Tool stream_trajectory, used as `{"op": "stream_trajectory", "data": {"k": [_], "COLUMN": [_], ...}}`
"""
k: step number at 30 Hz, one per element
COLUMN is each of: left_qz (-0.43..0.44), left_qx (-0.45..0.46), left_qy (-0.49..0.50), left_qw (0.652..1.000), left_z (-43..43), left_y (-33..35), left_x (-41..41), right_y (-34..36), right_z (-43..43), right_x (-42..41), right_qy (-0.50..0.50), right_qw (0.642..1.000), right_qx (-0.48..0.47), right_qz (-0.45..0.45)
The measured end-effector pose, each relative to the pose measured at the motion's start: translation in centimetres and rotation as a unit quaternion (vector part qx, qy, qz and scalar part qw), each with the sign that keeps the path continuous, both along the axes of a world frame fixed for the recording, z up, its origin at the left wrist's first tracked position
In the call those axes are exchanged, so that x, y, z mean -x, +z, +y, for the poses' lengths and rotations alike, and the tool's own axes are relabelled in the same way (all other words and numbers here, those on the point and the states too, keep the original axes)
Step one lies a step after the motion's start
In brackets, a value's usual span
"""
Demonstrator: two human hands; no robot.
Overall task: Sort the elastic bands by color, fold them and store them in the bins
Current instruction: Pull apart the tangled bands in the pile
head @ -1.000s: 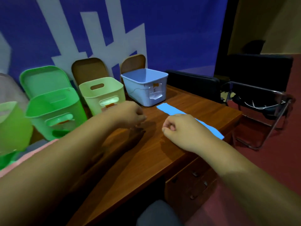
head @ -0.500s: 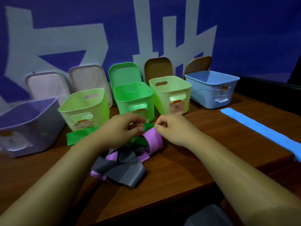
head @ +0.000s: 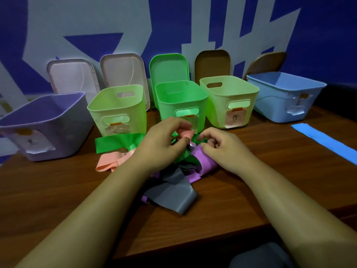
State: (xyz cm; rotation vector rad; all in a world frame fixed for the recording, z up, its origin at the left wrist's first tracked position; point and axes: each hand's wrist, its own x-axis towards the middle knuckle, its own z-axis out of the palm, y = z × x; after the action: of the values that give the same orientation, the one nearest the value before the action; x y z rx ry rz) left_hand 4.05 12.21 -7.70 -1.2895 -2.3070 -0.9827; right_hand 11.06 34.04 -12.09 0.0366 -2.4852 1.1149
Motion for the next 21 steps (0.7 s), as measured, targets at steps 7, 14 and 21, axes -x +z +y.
{"op": "stream_trajectory", "data": {"k": [7, 14, 21], "left_qz": [-0.018, -0.028, -0.074], "left_qx": [0.002, -0.016, -0.026], "left_qy": [-0.010, -0.001, -0.052], "left_qw": [1.000, 0.999, 0.996], "left_z": [-0.2, -0.1, 0.2], "left_y": [-0.4, -0.8, -1.0], "left_x": [-0.5, -0.2, -1.1], "right_y": [0.3, 0.8, 0.8], "right_z": [-0.6, -0.5, -0.6], "right_x": [-0.7, -1.1, -1.2], "right_qy": [0.065, 0.062, 0.055], "right_qw": [0.996, 0.995, 0.998], "right_qx": [0.068, 0.073, 0.039], "right_qz": [0.009, -0.015, -0.011]}}
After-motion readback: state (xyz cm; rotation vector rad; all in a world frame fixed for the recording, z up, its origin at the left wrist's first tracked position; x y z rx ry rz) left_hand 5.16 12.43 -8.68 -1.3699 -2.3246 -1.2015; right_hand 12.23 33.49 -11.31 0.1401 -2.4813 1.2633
